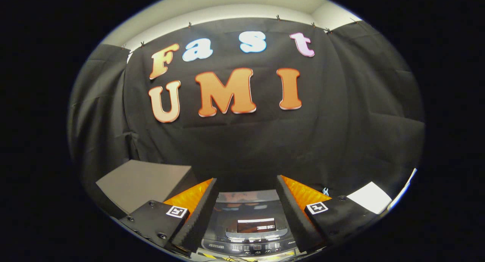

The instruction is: Put the clothes into the washing machine and then close the washing machine lid.

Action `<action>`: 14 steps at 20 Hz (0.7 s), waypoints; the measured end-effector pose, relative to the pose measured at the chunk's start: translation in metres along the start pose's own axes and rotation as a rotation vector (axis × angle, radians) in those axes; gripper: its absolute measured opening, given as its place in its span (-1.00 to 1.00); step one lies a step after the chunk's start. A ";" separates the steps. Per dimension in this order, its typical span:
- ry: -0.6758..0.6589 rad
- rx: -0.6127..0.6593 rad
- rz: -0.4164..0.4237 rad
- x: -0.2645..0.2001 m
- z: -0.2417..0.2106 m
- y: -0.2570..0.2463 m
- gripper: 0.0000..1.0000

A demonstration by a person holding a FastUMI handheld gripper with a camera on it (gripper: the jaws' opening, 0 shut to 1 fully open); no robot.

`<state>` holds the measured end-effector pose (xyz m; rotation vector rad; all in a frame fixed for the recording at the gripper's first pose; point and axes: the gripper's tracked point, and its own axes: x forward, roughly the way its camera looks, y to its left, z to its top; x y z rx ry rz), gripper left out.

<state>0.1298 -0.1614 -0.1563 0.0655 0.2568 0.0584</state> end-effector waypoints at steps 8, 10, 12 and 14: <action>-0.152 -0.042 -0.014 -0.061 0.085 0.023 0.96; -0.168 -0.057 -0.016 -0.071 0.094 0.029 0.96; -0.183 -0.058 -0.011 -0.080 0.100 0.036 0.96; -0.189 -0.047 -0.009 -0.087 0.104 0.040 0.96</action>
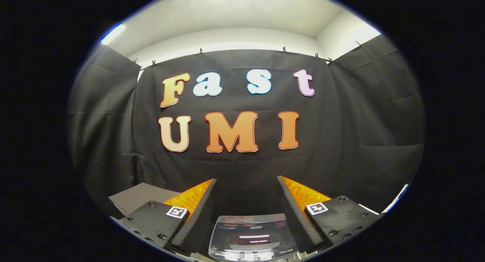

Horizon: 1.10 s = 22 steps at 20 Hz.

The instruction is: Put the clothes into the washing machine and then close the washing machine lid.

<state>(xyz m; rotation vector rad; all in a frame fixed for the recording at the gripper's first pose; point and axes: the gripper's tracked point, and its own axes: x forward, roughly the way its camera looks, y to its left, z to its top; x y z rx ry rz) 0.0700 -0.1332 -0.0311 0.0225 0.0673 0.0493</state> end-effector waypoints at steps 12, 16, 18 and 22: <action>-0.027 0.007 -0.015 -0.018 0.012 0.008 0.96; -0.032 0.011 -0.020 -0.021 0.014 0.007 0.96; -0.029 0.009 -0.023 -0.024 0.013 0.006 0.96; -0.028 0.005 -0.028 -0.025 0.014 0.003 0.96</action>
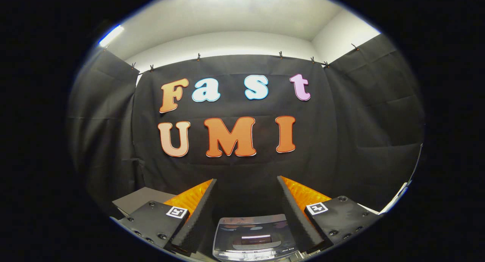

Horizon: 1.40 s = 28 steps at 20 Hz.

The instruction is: Put the clothes into the washing machine and then close the washing machine lid.

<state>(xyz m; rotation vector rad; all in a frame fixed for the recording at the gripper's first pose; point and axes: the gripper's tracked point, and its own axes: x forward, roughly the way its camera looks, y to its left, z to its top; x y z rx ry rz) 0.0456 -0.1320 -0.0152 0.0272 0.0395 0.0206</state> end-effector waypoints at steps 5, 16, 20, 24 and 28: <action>-0.003 -0.001 -0.006 -0.001 0.002 -0.004 0.96; 0.000 -0.001 -0.004 -0.007 0.000 -0.007 0.96; -0.001 -0.014 -0.003 -0.011 0.002 -0.009 0.96; 0.002 -0.023 -0.001 -0.015 0.002 -0.010 0.96; 0.019 -0.013 0.003 -0.017 -0.005 -0.010 0.96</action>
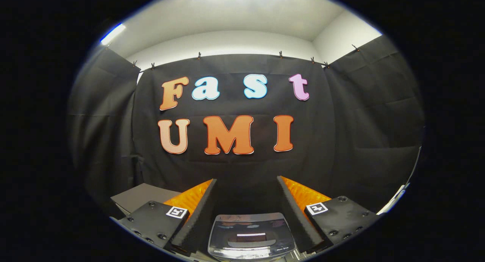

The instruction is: Put the clothes into the washing machine and then close the washing machine lid.

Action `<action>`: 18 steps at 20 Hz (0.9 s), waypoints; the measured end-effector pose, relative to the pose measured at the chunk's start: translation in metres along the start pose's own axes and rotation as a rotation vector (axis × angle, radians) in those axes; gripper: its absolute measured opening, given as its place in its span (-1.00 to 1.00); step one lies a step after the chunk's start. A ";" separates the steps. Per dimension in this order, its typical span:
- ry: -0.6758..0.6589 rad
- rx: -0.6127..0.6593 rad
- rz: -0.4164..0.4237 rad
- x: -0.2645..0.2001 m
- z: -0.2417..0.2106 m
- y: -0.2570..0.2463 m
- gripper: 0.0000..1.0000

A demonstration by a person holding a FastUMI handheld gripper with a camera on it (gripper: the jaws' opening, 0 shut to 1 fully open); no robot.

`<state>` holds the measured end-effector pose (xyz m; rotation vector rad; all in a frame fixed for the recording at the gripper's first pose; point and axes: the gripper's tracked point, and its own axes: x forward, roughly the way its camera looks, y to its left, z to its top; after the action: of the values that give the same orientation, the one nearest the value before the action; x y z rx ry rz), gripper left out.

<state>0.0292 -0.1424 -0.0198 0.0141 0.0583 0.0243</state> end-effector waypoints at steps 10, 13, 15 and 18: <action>-0.005 -0.004 0.006 -0.003 0.003 -0.002 0.96; -0.006 -0.004 0.012 -0.002 0.003 0.001 0.96; 0.002 0.002 0.018 -0.001 0.001 0.003 0.96; 0.000 0.004 0.022 0.001 0.001 0.005 0.96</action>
<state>0.0298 -0.1375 -0.0192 0.0188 0.0586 0.0463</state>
